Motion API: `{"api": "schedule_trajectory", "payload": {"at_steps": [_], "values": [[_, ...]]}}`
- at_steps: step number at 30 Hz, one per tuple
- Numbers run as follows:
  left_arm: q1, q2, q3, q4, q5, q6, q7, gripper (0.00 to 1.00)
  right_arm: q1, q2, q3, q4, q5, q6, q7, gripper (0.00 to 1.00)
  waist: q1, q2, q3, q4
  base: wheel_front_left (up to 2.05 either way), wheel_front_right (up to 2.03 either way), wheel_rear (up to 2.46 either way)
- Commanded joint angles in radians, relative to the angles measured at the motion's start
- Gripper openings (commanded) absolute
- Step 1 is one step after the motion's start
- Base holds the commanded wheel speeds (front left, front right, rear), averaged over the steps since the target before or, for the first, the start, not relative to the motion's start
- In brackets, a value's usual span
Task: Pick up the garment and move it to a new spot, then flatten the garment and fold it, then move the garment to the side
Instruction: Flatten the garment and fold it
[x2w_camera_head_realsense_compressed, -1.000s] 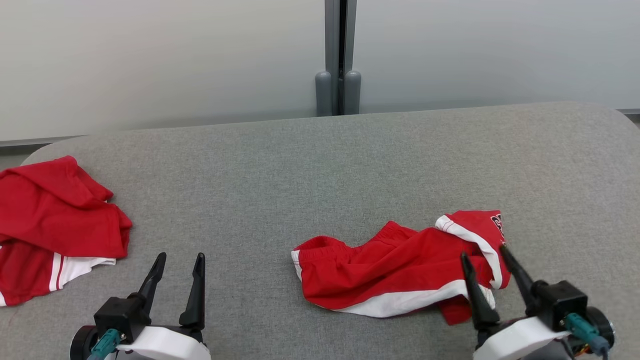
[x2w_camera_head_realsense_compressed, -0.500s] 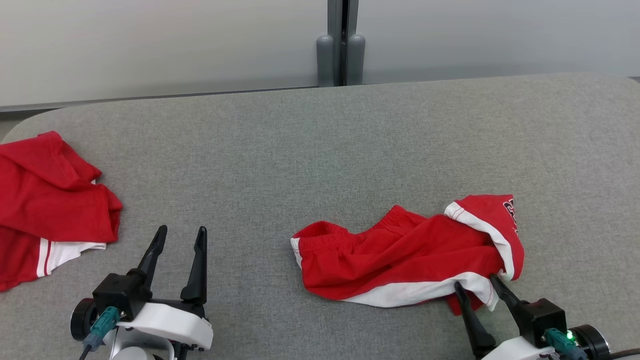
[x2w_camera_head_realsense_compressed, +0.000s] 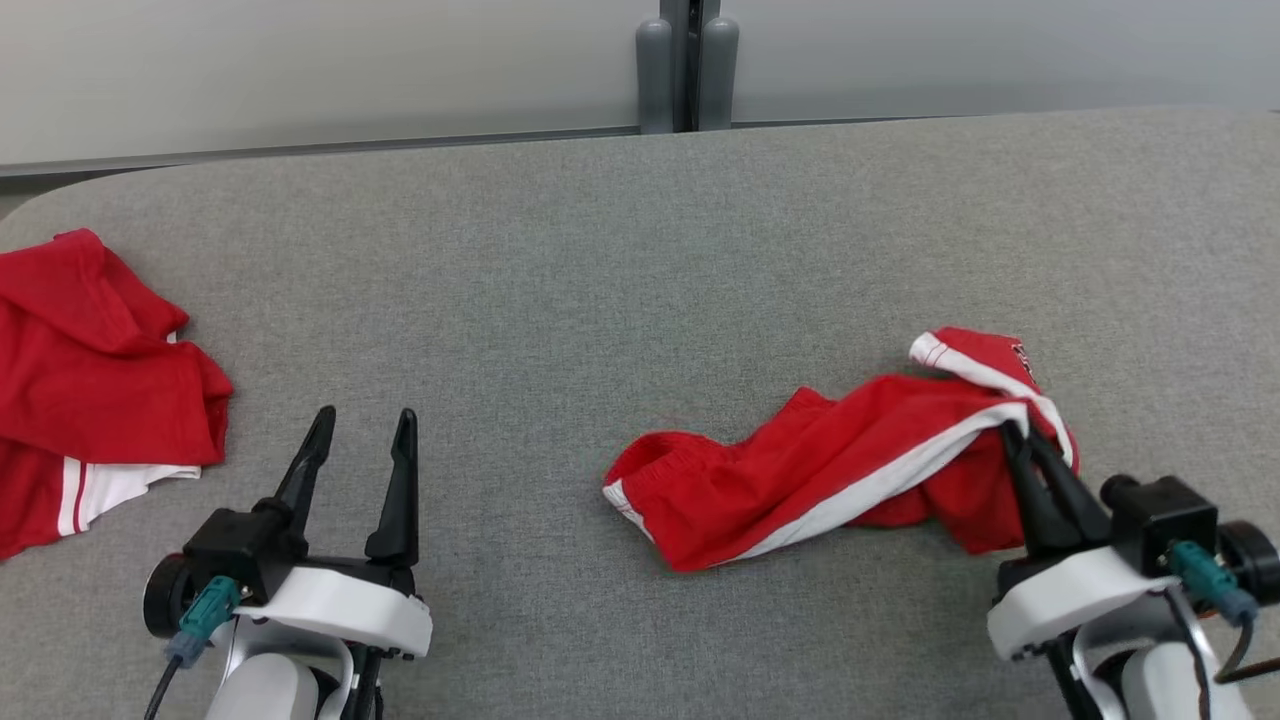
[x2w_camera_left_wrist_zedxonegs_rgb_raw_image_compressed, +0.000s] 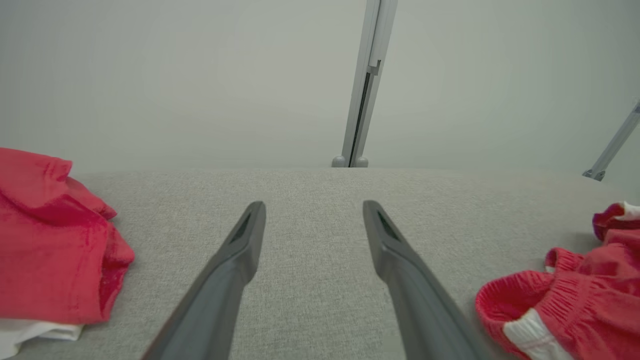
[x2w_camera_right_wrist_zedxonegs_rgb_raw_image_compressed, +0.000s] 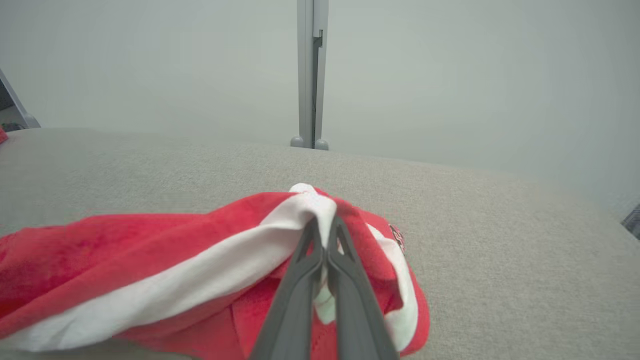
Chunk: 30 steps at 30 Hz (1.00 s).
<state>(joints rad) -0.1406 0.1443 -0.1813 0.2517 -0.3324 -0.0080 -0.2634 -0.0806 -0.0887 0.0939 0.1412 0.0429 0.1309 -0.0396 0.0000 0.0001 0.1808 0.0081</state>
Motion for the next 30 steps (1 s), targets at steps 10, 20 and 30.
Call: {"api": "schedule_trajectory", "payload": {"at_steps": [10,20,30], "values": [[-0.093,-0.032,0.011,-0.010,0.035,-0.027,-0.002,1.00,-0.235,-0.059,-0.114,0.110,0.012,0.000,-0.011,0.00,0.0000,-0.0001,0.100,0.032,0.00,0.00,0.00],[-0.138,-0.053,0.030,-0.004,0.055,-0.045,-0.002,1.00,-0.356,-0.053,-0.100,0.360,0.027,0.000,-0.070,0.00,0.0000,-0.0001,0.165,0.048,0.00,0.00,0.00],[-0.101,-0.066,0.057,0.003,0.078,-0.056,-0.002,1.00,-0.301,-0.038,-0.088,0.361,0.081,0.000,-0.158,1.00,0.0000,-0.0001,0.110,0.017,0.00,0.00,0.00]]}}
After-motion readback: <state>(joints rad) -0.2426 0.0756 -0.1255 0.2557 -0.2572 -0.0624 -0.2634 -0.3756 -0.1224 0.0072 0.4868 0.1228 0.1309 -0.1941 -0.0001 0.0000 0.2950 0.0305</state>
